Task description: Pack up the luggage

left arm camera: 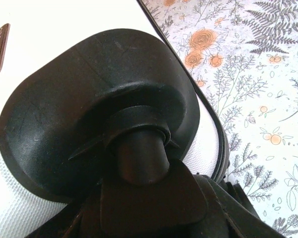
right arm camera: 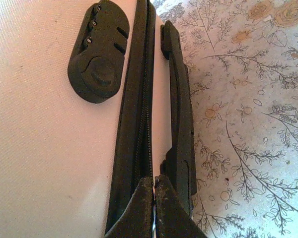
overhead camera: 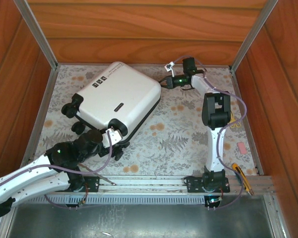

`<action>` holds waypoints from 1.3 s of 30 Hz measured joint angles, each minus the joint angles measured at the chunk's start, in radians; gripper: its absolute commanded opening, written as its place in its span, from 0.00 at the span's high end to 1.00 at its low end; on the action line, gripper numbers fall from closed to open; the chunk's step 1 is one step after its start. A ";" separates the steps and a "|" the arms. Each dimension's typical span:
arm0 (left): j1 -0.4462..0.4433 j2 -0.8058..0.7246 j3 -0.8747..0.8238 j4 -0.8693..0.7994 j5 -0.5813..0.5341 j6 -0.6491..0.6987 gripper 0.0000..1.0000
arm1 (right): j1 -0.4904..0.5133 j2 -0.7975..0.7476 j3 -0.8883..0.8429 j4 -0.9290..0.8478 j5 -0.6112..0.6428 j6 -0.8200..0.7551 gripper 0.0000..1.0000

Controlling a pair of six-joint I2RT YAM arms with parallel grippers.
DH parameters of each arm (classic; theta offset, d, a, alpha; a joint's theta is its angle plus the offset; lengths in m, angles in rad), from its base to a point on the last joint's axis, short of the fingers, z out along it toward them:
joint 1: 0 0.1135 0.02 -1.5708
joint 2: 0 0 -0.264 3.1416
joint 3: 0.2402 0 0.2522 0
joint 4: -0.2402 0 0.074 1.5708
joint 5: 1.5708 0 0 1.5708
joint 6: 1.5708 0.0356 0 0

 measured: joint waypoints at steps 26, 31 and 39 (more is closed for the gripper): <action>-0.062 0.063 0.002 0.098 0.034 -0.019 0.00 | -0.022 0.164 0.245 0.233 0.328 0.389 0.61; -0.067 0.227 0.209 0.025 -0.093 -0.208 0.00 | -0.021 0.159 0.289 0.189 0.286 0.362 0.66; -0.040 0.309 0.528 -0.131 -0.454 -0.527 0.00 | 0.001 0.153 0.289 0.097 0.229 0.301 0.69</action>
